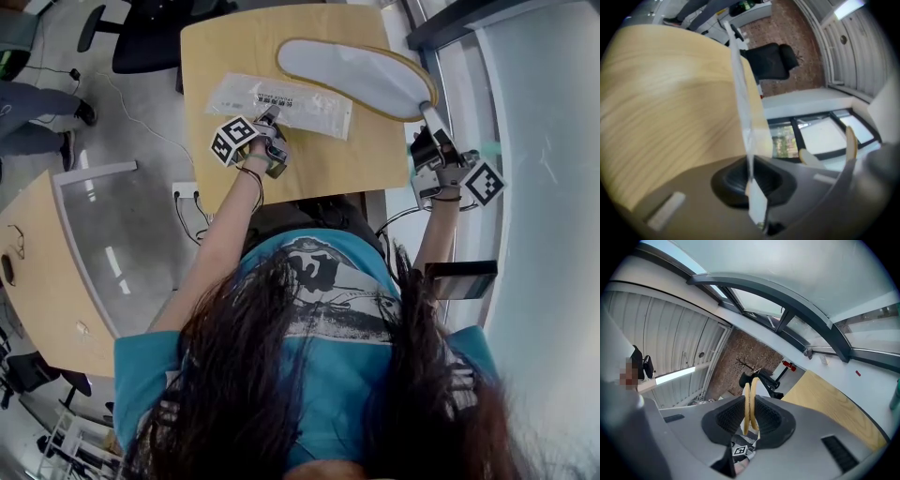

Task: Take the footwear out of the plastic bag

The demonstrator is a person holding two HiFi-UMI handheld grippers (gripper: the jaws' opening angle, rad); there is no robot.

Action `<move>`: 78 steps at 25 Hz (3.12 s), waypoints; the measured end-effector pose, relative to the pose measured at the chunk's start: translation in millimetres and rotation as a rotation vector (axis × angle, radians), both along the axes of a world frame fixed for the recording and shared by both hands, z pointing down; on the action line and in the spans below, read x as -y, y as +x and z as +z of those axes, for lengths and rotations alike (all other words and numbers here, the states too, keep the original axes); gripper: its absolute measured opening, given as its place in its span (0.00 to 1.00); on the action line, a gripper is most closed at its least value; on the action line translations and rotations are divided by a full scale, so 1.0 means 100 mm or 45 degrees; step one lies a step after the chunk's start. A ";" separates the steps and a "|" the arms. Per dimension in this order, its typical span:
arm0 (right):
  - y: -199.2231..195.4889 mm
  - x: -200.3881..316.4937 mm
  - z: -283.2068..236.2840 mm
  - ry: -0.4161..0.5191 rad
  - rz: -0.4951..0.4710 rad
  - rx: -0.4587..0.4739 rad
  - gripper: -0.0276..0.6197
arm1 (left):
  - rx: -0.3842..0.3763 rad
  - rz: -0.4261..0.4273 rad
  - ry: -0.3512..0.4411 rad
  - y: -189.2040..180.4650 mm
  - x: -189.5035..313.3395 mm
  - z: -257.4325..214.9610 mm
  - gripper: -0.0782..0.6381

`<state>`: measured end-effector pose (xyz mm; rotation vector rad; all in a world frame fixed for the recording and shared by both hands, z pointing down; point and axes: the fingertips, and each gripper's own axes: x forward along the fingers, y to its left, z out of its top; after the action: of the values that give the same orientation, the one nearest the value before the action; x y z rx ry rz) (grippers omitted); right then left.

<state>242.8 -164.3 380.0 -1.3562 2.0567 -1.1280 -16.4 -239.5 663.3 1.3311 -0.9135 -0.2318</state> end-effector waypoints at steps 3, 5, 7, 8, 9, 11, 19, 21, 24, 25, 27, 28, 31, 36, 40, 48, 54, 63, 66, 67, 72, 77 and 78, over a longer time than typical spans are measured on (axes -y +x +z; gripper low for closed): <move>-0.01 0.01 0.04 -0.015 -0.003 0.008 0.15 | 0.018 -0.001 -0.058 0.08 0.03 0.12 0.11; 0.00 0.00 0.07 -0.026 -0.002 0.010 0.15 | 0.029 0.004 -0.073 0.11 0.05 0.15 0.11; 0.00 0.00 0.08 -0.030 -0.005 0.015 0.15 | 0.039 0.004 -0.083 0.12 0.06 0.18 0.11; -0.01 0.00 0.08 -0.032 -0.008 0.017 0.15 | 0.047 0.003 -0.090 0.12 0.07 0.19 0.11; -0.01 0.00 0.09 -0.034 -0.009 0.019 0.15 | 0.055 0.002 -0.094 0.11 0.08 0.20 0.11; -0.01 0.01 0.09 -0.037 -0.014 0.021 0.15 | 0.071 0.018 -0.084 0.13 0.11 0.19 0.14; -0.01 0.02 0.17 -0.025 -0.025 0.079 0.15 | 0.081 0.157 0.009 0.30 0.05 -0.02 0.62; -0.03 0.04 0.17 -0.016 -0.039 0.093 0.15 | 0.102 0.159 -0.006 0.25 -0.01 -0.04 0.64; -0.12 0.09 0.15 -0.015 -0.062 0.112 0.15 | 0.162 0.189 -0.023 0.11 -0.12 -0.10 0.64; -0.17 0.11 0.15 -0.018 -0.071 0.121 0.15 | 0.169 0.201 -0.019 0.06 -0.15 -0.13 0.64; -0.29 0.16 0.18 -0.028 -0.093 0.142 0.15 | 0.151 0.209 0.000 -0.05 -0.19 -0.20 0.64; -0.36 0.19 0.20 -0.033 -0.106 0.155 0.15 | 0.132 0.208 0.011 -0.10 -0.21 -0.23 0.64; -0.54 0.25 0.26 -0.039 -0.146 0.199 0.15 | 0.085 0.211 0.047 -0.23 -0.27 -0.31 0.64; -0.87 0.32 0.29 -0.052 -0.249 0.307 0.15 | 0.116 0.229 0.119 -0.51 -0.43 -0.42 0.64; -1.19 0.35 0.42 -0.103 -0.352 0.387 0.15 | 0.085 0.233 0.148 -0.71 -0.59 -0.48 0.63; -1.24 0.33 1.31 -0.384 -0.318 0.292 0.15 | 0.114 0.153 0.220 -1.03 -0.73 -0.63 0.56; -1.08 0.30 1.82 -0.561 -0.187 0.264 0.15 | 0.139 0.128 0.270 -1.22 -0.73 -0.77 0.54; -0.87 0.36 2.32 -0.712 -0.110 0.034 0.15 | 0.181 0.157 0.334 -1.21 -0.79 -0.91 0.51; -0.83 0.37 2.43 -0.751 -0.071 -0.029 0.16 | 0.178 0.147 0.345 -1.22 -0.80 -0.94 0.51; -0.82 0.37 2.47 -0.763 -0.068 -0.055 0.16 | 0.179 0.146 0.348 -1.22 -0.81 -0.95 0.51; -0.72 0.36 2.60 -0.826 -0.099 -0.282 0.26 | 0.217 0.158 0.359 -1.23 -0.84 -0.97 0.51; -0.61 0.32 2.60 -0.830 -0.104 -0.446 0.39 | 0.267 0.186 0.384 -1.22 -0.88 -1.00 0.51; -0.60 0.32 2.56 -0.815 -0.092 -0.419 0.39 | 0.278 0.194 0.392 -1.22 -0.89 -1.01 0.51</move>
<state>182.8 -196.3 636.0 -1.8755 2.0556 -1.8004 -138.3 -150.4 562.4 1.7295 -0.9797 -0.1127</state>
